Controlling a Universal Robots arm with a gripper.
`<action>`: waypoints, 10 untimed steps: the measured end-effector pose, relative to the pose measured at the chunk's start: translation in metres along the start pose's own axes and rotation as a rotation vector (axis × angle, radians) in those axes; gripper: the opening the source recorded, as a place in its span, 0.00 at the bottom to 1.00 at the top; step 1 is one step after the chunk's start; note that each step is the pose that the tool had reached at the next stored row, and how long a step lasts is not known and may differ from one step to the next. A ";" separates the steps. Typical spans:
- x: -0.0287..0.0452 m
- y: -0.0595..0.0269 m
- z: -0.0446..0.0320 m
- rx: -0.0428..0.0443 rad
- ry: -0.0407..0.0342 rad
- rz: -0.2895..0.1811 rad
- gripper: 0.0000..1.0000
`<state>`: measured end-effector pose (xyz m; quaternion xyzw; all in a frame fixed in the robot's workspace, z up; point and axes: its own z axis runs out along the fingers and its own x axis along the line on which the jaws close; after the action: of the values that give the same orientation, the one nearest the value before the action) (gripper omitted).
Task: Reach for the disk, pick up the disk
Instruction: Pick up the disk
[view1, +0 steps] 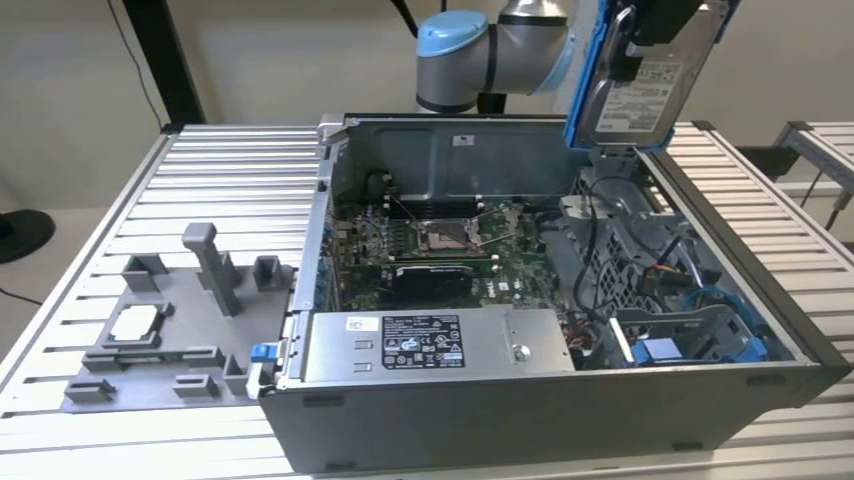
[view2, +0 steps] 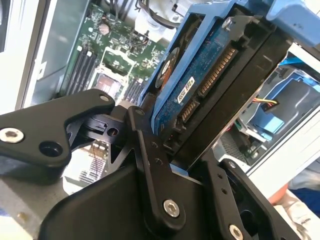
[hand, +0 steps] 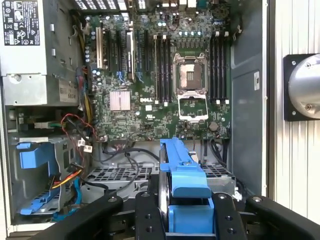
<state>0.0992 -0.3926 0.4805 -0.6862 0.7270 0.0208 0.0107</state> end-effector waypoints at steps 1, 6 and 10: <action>0.0014 -0.0001 0.0000 0.0000 0.0000 0.000 0.00; 0.0086 -0.0005 0.0001 -0.0001 0.0000 0.000 0.00; 0.0147 -0.0010 0.0001 -0.0001 0.0000 0.000 0.00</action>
<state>0.0993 -0.4073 0.4797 -0.6862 0.7270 0.0208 0.0107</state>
